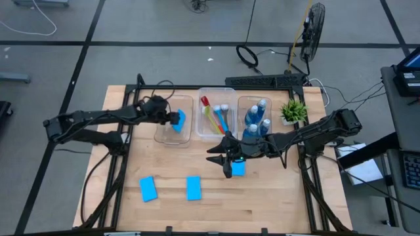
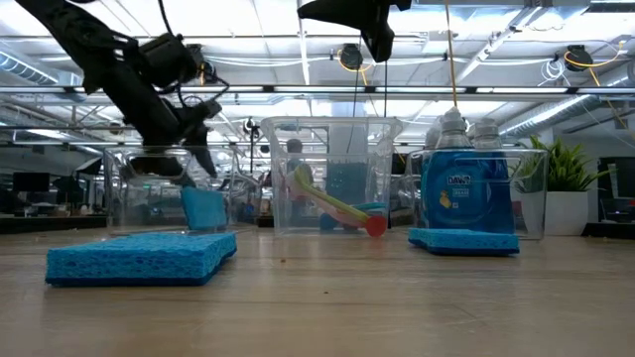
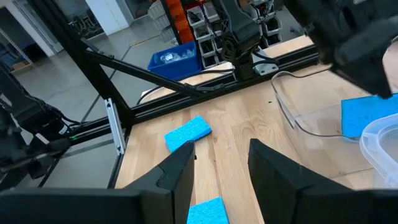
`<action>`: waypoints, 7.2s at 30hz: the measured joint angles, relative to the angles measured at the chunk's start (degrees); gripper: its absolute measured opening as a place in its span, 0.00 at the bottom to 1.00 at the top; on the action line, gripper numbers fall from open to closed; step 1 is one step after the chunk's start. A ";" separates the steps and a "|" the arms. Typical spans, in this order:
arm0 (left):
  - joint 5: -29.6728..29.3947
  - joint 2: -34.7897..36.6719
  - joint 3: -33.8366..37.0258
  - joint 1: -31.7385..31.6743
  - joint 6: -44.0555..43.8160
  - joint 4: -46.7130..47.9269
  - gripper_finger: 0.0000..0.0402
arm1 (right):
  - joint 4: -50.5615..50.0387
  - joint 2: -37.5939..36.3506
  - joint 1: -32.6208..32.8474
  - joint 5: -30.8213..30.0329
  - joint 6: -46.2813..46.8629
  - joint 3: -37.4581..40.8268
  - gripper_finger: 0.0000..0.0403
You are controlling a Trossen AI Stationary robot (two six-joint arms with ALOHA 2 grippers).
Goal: Pick & Place Kitchen Sink Supplies
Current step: Put the blue sponge into the left transparent bin
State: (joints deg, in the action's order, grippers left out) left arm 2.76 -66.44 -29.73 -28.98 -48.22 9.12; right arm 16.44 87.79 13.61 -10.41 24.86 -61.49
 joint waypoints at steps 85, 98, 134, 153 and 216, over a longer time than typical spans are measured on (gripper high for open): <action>-3.55 -0.13 -0.11 84.49 -94.80 26.14 0.57 | -0.93 -0.04 -0.09 0.04 -6.07 -0.02 0.33; -2.26 -4.35 -0.03 84.71 -94.19 27.02 0.57 | -0.91 -0.04 -0.07 0.04 -6.05 -0.02 0.33; -3.72 -9.46 -7.42 84.18 -94.00 32.81 0.57 | -0.87 -0.04 -0.52 0.04 -6.01 0.00 0.33; -6.05 -15.51 -7.42 81.68 -90.89 28.15 0.56 | -0.87 -0.02 -0.52 0.05 -6.05 0.00 0.33; -61.41 3.13 -6.74 99.49 48.30 -77.48 0.00 | 0.00 0.01 -0.52 0.04 -8.08 0.02 0.33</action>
State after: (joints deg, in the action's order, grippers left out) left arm -58.64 -63.31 -36.47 70.52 0.09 -68.36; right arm 16.45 87.79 13.08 -10.37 16.78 -61.47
